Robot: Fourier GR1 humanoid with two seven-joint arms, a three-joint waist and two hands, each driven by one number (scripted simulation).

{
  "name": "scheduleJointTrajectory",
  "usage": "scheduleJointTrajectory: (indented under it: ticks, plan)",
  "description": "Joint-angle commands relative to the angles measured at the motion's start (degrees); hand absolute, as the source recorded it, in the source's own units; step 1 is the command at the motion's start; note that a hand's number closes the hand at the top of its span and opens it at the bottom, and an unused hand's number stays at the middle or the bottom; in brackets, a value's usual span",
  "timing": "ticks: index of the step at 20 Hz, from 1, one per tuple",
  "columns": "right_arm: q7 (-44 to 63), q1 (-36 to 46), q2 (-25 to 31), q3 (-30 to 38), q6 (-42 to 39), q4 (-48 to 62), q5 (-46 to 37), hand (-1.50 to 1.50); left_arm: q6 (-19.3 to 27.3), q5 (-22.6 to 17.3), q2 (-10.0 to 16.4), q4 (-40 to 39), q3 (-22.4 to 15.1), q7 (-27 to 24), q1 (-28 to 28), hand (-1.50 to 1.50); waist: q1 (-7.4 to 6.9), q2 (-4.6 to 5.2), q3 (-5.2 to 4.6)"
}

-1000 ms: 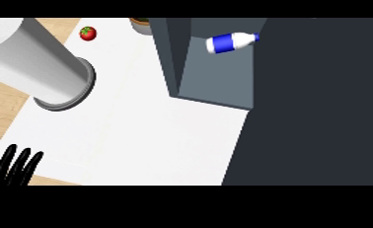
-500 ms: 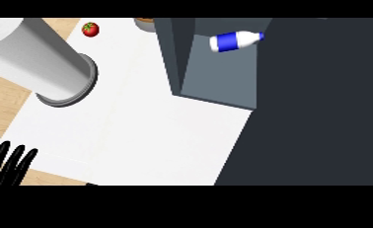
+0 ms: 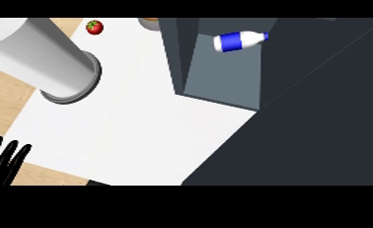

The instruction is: Pick up the bottled water, place it into the cabinet and close the cabinet

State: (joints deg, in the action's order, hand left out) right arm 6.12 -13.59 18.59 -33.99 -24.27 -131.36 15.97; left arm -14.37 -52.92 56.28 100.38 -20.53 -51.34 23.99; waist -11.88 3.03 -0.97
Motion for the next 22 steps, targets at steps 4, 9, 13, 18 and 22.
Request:
scheduleJointTrajectory:
  ticks: [4, 9, 13, 18, 22]
  plan:
    - [8.16, 12.91, -10.2, 8.28, 10.69, 13.34, 2.12, 1.5, -2.65, -1.71, 0.76, -1.89, 1.45, -0.33, 0.74, -1.5, 1.38, -0.48, 0.38]
    - [11.17, 25.67, -15.35, 15.7, 16.44, 25.28, 0.54, 1.5, -3.49, -2.45, 0.07, -2.52, 1.61, -0.25, 1.23, -1.5, 2.65, -1.08, 0.59]
    - [13.51, 38.62, -17.76, 20.46, 19.46, 36.2, -1.48, 1.5, -3.51, -3.17, -0.73, -2.07, 1.52, 0.36, 1.42, -1.5, 4.06, -1.48, 0.75]
    - [11.28, 52.21, -18.11, 26.27, 20.8, 52.63, -3.28, 1.5, -6.06, -4.04, 0.88, -2.8, 3.17, 0.78, 2.2, -1.5, 4.68, -1.53, 0.88]
    - [10.31, 57.95, -18.56, 28.14, 20.04, 59.2, -2.26, 1.5, -4.59, -4.77, 0.44, -2.09, 4.14, 2.52, -0.03, -1.5, 5.99, -1.45, 0.94]
